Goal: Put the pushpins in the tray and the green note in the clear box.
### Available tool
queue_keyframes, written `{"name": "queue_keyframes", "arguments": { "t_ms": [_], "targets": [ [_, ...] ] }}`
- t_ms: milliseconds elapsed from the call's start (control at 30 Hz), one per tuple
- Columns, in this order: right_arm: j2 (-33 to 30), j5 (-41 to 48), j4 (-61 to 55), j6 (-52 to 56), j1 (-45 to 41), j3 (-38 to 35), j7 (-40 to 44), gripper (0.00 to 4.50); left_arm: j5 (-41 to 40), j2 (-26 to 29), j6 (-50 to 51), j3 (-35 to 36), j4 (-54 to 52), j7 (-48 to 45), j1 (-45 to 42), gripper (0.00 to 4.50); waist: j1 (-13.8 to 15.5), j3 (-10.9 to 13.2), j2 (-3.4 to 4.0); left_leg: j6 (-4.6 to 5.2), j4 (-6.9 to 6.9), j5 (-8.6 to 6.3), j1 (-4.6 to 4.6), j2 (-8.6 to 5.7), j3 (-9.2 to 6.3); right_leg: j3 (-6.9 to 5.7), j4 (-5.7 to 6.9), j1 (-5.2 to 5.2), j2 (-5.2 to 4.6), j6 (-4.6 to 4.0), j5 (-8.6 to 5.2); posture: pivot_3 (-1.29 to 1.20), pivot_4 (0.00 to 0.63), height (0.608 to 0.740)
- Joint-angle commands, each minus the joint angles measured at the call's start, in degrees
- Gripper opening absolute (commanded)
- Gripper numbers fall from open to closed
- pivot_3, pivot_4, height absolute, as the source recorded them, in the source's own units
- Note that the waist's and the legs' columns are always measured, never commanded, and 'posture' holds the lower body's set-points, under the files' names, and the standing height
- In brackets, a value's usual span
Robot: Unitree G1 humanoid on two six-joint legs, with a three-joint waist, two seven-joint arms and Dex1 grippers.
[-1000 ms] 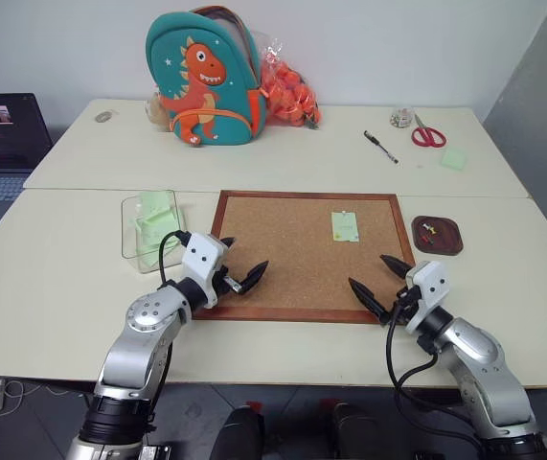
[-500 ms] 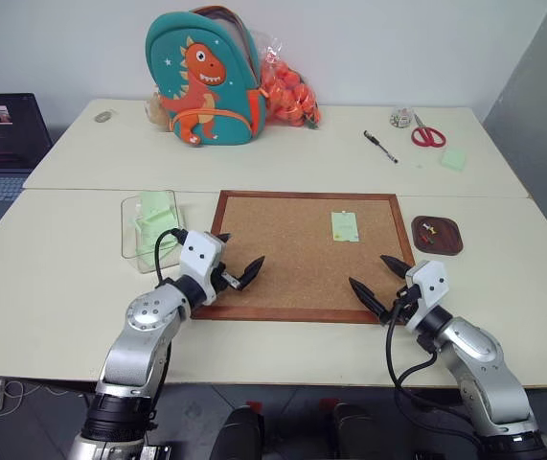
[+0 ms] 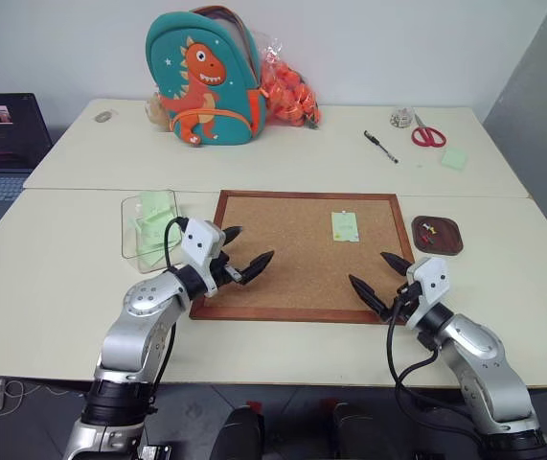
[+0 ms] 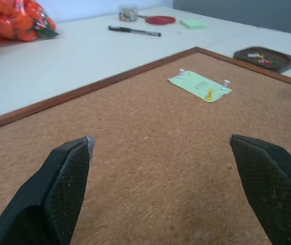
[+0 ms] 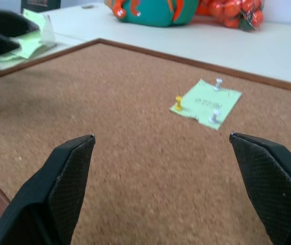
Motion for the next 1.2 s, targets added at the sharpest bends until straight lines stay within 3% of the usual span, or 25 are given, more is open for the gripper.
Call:
{"name": "queue_keyframes", "arguments": {
  "t_ms": [33, 233, 467, 1033, 1200],
  "targets": [
    [-0.03, 1.39, -3.81, 1.33, -1.48, -1.39, -0.97, 4.50, 1.47, 1.02, -2.16, -2.21, 1.86, -2.91, -2.56, 4.47, 0.04, 0.00, 0.00, 0.00, 0.00, 0.00, -0.01, 0.00, -0.01, -0.01, 0.00, 0.00, 0.00, 0.00, 0.00, 0.00, 0.150, 0.740],
    [-0.02, 2.10, -4.65, 2.71, -2.15, -1.55, -1.43, 4.50, 2.98, 0.99, -3.76, -4.59, 7.43, -6.26, -6.02, 4.47, 0.06, 0.00, 0.00, 0.00, 0.01, 0.00, -0.02, -0.01, -0.01, -0.01, -0.01, 0.00, 0.00, 0.00, 0.00, 0.00, 0.150, 0.740],
    [-0.22, 1.63, -5.13, 2.83, -0.86, -1.20, -1.12, 4.50, 6.31, -0.04, -8.92, -6.59, 13.25, -7.00, -8.77, 3.33, 0.07, 0.00, 0.00, 0.00, 0.00, 0.00, -0.02, -0.02, -0.01, -0.01, 0.00, -0.02, 0.01, 0.00, 0.00, 0.00, 0.150, 0.740],
    [-0.97, 1.05, -3.46, 2.33, -3.31, -0.77, -0.26, 4.50, 8.63, -1.30, -10.23, -7.30, 16.93, -7.65, -10.28, 0.03, 0.04, 0.00, 0.00, 0.00, 0.00, 0.00, -0.02, -0.02, -0.01, -0.02, 0.00, -0.02, 0.01, 0.00, 0.00, 0.00, 0.150, 0.740],
    [-0.64, 1.07, -1.30, 3.50, -7.18, -0.11, -0.34, 4.50, 7.94, -1.90, -8.84, -7.22, 18.90, -8.35, -10.35, 0.00, 0.04, 0.00, 0.00, 0.00, 0.01, 0.00, -0.02, -0.02, -0.02, -0.04, 0.00, -0.02, 0.01, 0.00, 0.00, 0.00, 0.150, 0.740]
  ]
}}
